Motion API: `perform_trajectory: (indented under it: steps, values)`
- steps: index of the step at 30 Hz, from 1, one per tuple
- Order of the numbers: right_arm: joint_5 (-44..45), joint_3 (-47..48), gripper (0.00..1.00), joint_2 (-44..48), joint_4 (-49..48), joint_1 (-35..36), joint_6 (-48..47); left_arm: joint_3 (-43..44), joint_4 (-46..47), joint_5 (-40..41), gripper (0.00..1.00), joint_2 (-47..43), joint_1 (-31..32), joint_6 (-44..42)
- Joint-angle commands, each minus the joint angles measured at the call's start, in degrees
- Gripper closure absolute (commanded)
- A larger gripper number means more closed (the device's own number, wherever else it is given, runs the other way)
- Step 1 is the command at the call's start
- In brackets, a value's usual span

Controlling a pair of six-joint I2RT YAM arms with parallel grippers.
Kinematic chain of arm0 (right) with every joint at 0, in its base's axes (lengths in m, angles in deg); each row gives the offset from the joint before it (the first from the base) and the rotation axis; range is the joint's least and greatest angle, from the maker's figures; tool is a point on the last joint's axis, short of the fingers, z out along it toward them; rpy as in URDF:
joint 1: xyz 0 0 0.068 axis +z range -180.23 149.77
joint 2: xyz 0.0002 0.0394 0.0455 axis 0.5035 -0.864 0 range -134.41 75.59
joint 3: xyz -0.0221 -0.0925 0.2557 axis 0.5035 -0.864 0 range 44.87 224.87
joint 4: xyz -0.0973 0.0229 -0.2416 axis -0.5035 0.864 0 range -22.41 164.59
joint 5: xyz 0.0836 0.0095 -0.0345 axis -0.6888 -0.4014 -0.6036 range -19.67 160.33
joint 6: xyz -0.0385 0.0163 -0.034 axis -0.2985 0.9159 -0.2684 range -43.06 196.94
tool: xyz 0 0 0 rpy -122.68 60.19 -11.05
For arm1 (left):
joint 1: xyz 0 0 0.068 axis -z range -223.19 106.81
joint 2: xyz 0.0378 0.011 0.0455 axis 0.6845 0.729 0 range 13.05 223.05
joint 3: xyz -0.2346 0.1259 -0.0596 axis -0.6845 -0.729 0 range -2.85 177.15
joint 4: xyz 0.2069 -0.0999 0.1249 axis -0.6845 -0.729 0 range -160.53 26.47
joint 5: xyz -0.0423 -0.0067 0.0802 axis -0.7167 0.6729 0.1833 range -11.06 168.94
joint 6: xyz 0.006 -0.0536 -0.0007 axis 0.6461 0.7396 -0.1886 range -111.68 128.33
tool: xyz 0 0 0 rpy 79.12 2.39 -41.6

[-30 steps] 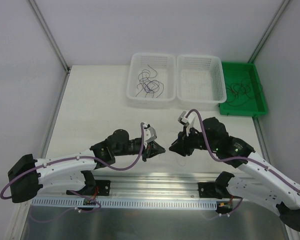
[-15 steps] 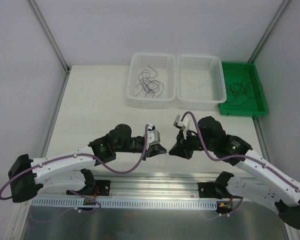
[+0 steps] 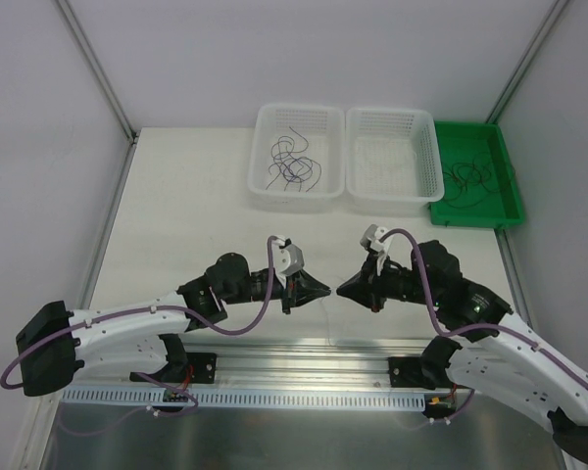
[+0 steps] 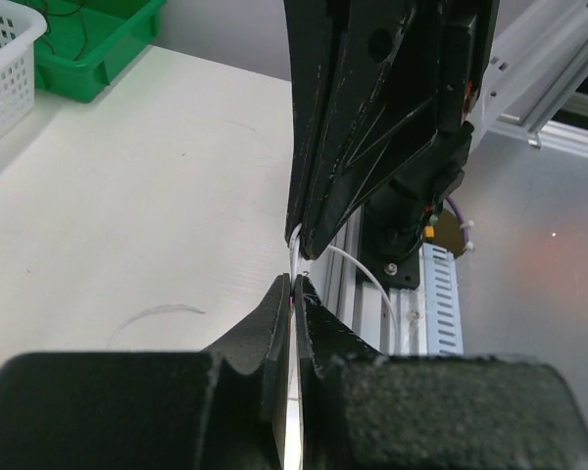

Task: Untangle the cables
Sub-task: Untie the cable.

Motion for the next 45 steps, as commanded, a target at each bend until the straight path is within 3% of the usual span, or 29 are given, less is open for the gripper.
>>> perform_trajectory:
  steps: [1, 7, 10, 11, 12, 14, 16, 26, 31, 45]
  values:
    - [6.4, -2.2, 0.98, 4.2, -7.3, -0.6, 4.2, -4.4, 4.9, 2.6, 1.00, 0.4, -0.2, 8.1]
    - [9.9, -3.5, 0.98, 7.6, -9.0, -0.5, 5.0, -4.5, 6.9, 4.2, 1.00, 1.8, 0.1, 10.7]
    - [5.7, -0.7, 0.85, 4.4, -4.2, -0.6, 3.0, -4.1, 6.5, 4.0, 1.00, 1.2, 0.1, 8.8]
    - [4.9, 0.1, 0.71, 3.4, -2.0, -0.5, 2.0, -3.8, 5.9, 3.6, 1.00, 1.2, 0.1, 7.9]
    - [4.5, 0.8, 0.66, 2.3, -0.8, -0.6, 1.7, -3.2, 5.0, 2.7, 1.00, 1.3, 0.1, 6.8]
    - [3.6, 2.8, 0.57, 1.7, 1.3, -0.6, 1.4, -1.5, 1.9, 0.0, 1.00, 1.6, 0.1, 3.5]
    - [3.6, 3.7, 0.56, 2.0, 1.9, -0.6, 2.2, 0.6, -2.2, -2.1, 1.00, 2.1, 0.1, 0.4]
    - [0.7, 8.7, 0.62, -5.7, 8.6, -0.6, 1.4, 6.4, -9.9, -5.6, 1.00, 1.9, 0.1, -9.4]
    - [-0.3, 8.3, 0.71, -7.9, 8.2, -0.6, 1.3, 7.8, -11.2, -6.8, 1.00, 1.9, 0.1, -10.9]
    - [-3.9, 7.8, 0.76, -10.2, 7.4, -0.6, 0.9, 9.3, -11.9, -5.2, 1.00, 2.7, 0.1, -12.3]
